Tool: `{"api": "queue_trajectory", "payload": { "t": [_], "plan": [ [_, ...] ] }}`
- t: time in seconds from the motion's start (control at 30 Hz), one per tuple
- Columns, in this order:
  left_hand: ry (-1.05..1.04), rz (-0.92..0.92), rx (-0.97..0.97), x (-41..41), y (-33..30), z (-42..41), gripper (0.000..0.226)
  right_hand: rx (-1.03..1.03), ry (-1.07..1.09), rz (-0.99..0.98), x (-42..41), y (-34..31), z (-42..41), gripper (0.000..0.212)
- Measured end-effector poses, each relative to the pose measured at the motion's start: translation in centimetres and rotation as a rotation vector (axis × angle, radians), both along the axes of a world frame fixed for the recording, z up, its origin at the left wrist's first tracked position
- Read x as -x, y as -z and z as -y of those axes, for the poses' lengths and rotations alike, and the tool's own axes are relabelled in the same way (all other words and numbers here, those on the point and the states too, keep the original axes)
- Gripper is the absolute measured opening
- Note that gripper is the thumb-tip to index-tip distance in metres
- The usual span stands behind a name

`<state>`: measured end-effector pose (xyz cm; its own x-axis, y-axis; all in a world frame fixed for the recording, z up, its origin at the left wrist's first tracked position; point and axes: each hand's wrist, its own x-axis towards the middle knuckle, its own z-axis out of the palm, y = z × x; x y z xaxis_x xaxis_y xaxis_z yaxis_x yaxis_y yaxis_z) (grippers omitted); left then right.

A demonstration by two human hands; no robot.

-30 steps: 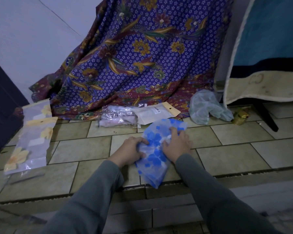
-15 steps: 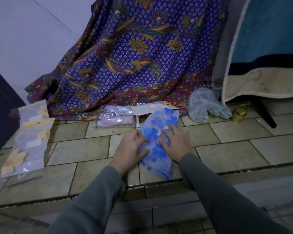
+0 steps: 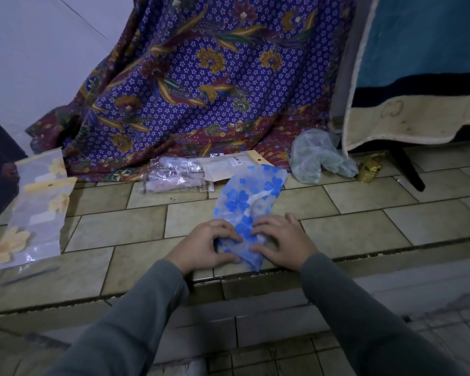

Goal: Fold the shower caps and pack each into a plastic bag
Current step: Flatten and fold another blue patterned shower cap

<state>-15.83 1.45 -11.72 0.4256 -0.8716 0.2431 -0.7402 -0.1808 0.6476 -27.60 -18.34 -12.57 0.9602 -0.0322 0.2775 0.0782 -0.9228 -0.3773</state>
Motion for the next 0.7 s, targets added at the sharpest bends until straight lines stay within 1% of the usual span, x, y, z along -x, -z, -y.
{"api": "queue_trajectory", "payload": {
  "t": [0.07, 0.13, 0.17, 0.23, 0.3, 0.37, 0.47, 0.53, 0.63, 0.7],
  "plan": [
    [-0.048, -0.002, 0.024, 0.2, 0.4, 0.3, 0.039, -0.015, -0.058, 0.134, 0.4, 0.4, -0.3, 0.022],
    [-0.077, -0.005, 0.059, 0.7, 0.7, 0.6, 0.031, -0.06, -0.101, 0.121, 0.7, 0.3, -0.4, 0.015],
    [-0.088, -0.008, 0.07, 0.8, 0.9, 0.6, 0.027, -0.085, -0.114, 0.081, 0.8, 0.1, -0.3, 0.016],
    [-0.107, -0.016, 0.082, 0.8, 1.2, 0.6, 0.023, -0.115, -0.153, -0.001, 1.0, -0.2, 0.3, 0.029],
    [-0.118, -0.02, 0.078, 0.6, 1.1, 0.6, 0.029, -0.087, -0.178, -0.046, 1.0, -0.4, 0.5, 0.038],
    [-0.107, -0.035, 0.066, 0.4, 0.8, 0.6, 0.039, -0.09, -0.131, -0.032, 0.9, -0.4, 0.3, 0.035],
    [-0.084, -0.073, 0.067, 0.3, 0.3, 0.6, 0.047, -0.181, -0.058, 0.027, 0.7, -0.1, 0.2, 0.019],
    [-0.08, -0.085, 0.083, 0.2, 0.2, 0.5, 0.045, -0.182, -0.064, 0.039, 0.6, -0.1, 0.1, 0.012],
    [-0.072, -0.085, 0.074, -0.1, 0.3, 0.5, 0.036, -0.172, -0.031, 0.053, 0.6, -0.1, -0.1, 0.011],
    [-0.075, -0.072, 0.086, -0.1, 0.3, 0.7, 0.027, -0.152, -0.003, 0.088, 0.9, 0.0, -0.4, 0.009]
  ]
}}
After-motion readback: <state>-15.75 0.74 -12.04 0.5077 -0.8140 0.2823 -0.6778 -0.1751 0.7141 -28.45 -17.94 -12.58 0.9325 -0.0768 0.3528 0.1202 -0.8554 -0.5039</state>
